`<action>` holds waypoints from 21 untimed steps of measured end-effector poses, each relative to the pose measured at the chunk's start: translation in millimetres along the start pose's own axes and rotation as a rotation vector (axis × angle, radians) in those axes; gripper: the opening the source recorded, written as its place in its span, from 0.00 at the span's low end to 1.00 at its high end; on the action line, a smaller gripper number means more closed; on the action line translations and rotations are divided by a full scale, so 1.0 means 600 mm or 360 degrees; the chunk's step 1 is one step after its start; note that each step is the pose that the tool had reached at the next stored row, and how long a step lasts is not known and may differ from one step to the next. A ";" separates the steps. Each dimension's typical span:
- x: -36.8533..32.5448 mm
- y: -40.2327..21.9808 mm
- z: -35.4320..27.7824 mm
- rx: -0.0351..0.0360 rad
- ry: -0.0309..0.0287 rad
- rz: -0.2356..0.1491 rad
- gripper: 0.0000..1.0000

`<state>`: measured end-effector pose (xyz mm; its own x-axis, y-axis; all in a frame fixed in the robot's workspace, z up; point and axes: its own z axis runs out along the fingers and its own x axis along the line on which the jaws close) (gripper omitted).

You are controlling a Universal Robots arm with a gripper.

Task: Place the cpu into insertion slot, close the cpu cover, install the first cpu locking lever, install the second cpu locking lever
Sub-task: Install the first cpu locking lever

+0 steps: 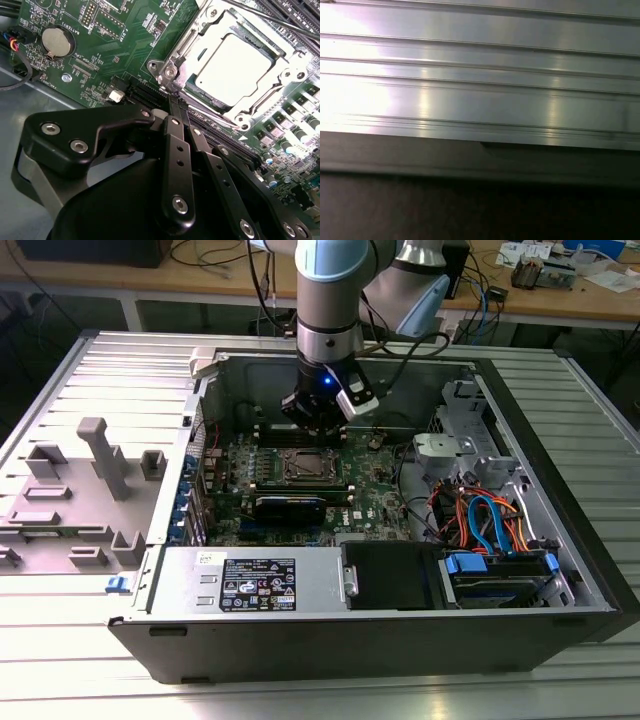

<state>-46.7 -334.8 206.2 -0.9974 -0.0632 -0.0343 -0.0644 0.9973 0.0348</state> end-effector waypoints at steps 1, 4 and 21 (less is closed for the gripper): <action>0.000 0.000 0.001 0.0000 0.00001 0.0000 0.11; 0.000 -0.001 0.002 0.0000 0.00001 0.0000 0.11; 0.000 -0.004 0.006 -0.0005 -0.00006 0.0000 0.11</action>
<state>-46.5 -336.8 202.7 -0.9974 -0.0634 -0.0346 -0.0647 0.9972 0.0380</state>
